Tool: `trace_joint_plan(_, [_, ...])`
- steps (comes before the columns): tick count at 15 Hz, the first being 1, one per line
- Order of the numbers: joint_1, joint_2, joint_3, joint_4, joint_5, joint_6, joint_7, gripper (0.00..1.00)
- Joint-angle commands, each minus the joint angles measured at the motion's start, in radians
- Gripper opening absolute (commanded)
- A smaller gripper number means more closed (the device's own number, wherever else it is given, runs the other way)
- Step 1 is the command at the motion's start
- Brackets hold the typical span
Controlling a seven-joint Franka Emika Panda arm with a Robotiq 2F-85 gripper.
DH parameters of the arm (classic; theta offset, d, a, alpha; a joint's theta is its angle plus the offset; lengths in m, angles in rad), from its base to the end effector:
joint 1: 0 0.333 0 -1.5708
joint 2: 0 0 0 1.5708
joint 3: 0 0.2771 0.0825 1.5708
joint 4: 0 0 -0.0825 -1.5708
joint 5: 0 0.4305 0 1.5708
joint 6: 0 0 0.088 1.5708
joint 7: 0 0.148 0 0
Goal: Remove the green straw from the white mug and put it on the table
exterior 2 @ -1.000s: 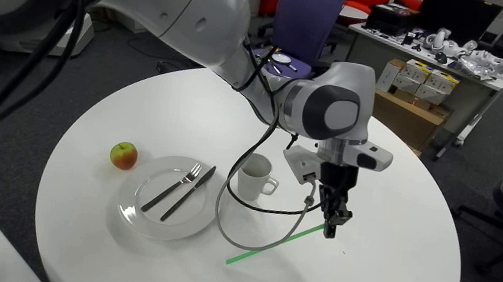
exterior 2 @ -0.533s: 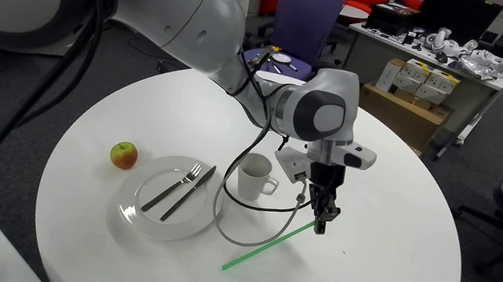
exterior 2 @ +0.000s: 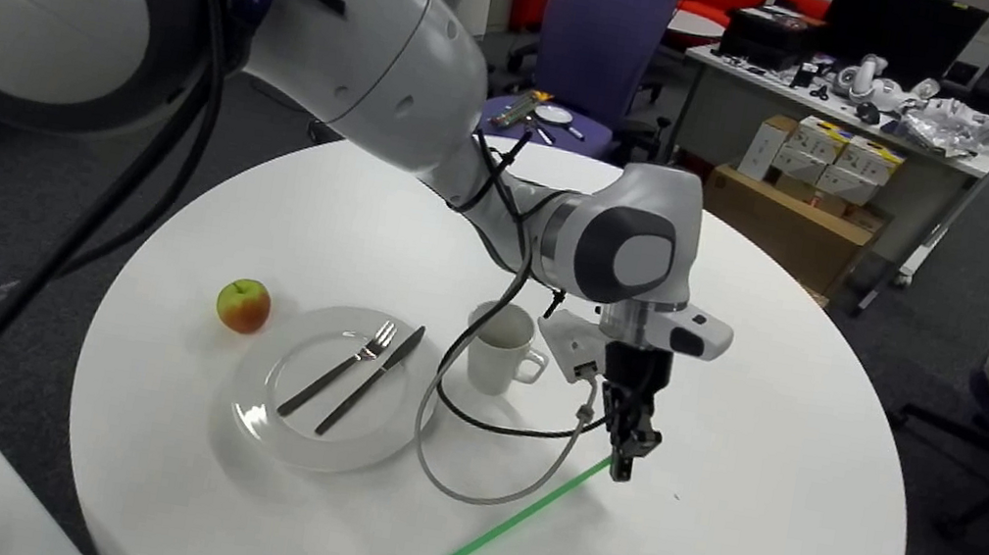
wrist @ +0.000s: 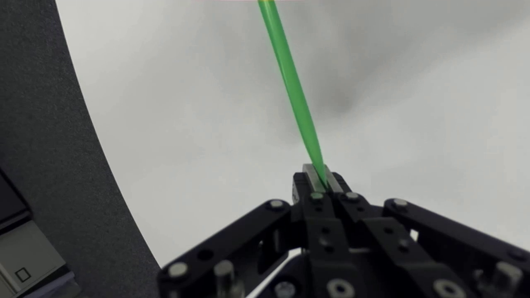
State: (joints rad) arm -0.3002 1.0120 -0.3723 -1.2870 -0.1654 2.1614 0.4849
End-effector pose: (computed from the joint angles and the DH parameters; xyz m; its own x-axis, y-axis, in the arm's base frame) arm 0.5932 -0.4401 0.0682 0.6297 -0.7728 0.0795 -0.7185 -0.5404 0.4378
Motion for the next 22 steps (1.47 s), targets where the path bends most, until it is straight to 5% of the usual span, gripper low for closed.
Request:
trace_joint_plan(1, [-0.017,0.024,0.003,0.041,0.035,-0.005,-0.011,0.00])
trace_joint_plan(2, [-0.018,0.027,0.004,0.043,0.040,-0.007,-0.012,0.26])
trace_joint_plan(4, [-0.019,0.032,0.005,0.047,0.053,-0.011,-0.012,0.34])
trace_joint_plan(12, [-0.025,0.034,0.006,0.052,0.084,-0.017,-0.015,0.95])
trace_joint_plan(19, [-0.051,-0.139,0.083,-0.042,0.258,-0.014,-0.009,1.00])
trace_joint_plan(22, [-0.008,-0.194,0.025,-0.058,0.248,-0.007,0.059,1.00])
